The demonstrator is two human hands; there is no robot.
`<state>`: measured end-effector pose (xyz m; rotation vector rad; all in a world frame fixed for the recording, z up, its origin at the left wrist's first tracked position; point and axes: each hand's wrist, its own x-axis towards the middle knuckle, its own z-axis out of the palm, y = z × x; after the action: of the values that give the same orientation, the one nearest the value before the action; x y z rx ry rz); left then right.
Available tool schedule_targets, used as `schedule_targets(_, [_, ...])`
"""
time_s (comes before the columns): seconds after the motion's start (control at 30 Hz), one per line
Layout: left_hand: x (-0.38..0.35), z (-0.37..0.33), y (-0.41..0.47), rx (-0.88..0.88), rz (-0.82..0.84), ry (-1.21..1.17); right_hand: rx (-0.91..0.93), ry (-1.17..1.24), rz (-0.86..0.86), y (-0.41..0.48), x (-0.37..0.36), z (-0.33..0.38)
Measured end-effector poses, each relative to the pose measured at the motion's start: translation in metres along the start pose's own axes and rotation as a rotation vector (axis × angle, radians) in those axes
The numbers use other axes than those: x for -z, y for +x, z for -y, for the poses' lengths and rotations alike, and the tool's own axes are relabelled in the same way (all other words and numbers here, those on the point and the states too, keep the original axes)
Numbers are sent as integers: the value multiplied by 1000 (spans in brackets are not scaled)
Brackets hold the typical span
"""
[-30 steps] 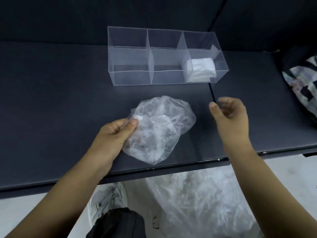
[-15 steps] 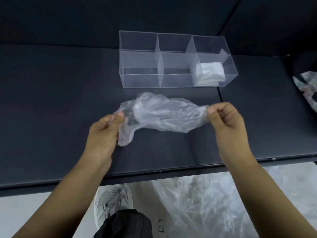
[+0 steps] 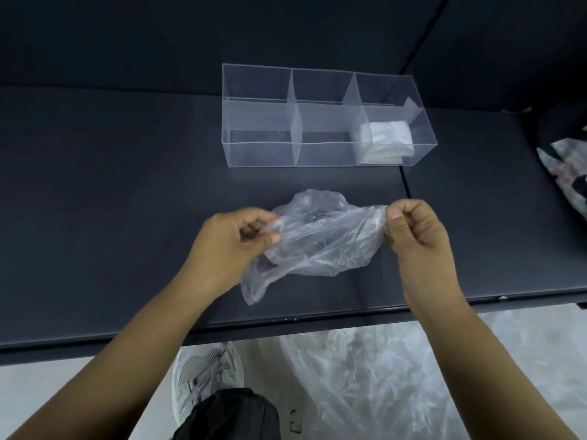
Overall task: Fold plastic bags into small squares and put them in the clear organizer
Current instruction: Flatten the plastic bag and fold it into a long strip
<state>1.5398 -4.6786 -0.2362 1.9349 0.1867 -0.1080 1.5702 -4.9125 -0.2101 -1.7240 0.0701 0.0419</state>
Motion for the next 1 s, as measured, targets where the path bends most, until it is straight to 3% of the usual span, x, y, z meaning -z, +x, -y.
schedule_targets(0.13, [11, -5, -8, -14, -65, -43, -11, -108, -88, -1, 5, 5])
schedule_targets(0.27, [29, -6, -13, -6, -122, -27, -48, -190, -22, 2, 16, 24])
schedule_targets(0.37, [34, -8, -18, 35, -133, -112, -205, -71, 235, 8, 28, 37])
schedule_targets(0.47, [30, -8, -24, 62, -153, -131, -422, -114, 641, 10, 33, 36])
schedule_targets(0.5, [29, -8, -25, 77, -159, -137, -453, -137, 680, 8, 33, 33])
schedule_targets(0.6, [32, -3, -29, 153, -130, -61, -413, -79, 501, 5, 25, 27])
schedule_targets(0.67, [39, 0, -30, 233, -8, 123, -341, 1, 364, 4, 17, 25])
schedule_targets(0.77, [47, -9, -25, 181, 23, 303, -211, -102, 282, 4, -1, 29])
schedule_targets(0.83, [44, -28, -16, 66, 4, 172, -142, -142, 313, 6, -16, 35])
schedule_targets(0.9, [30, -49, -4, -21, 93, -47, -119, -113, 399, 8, -30, 41])
schedule_targets(1.0, [4, -66, 14, -57, 136, -196, -88, -169, 468, 17, -44, 46])
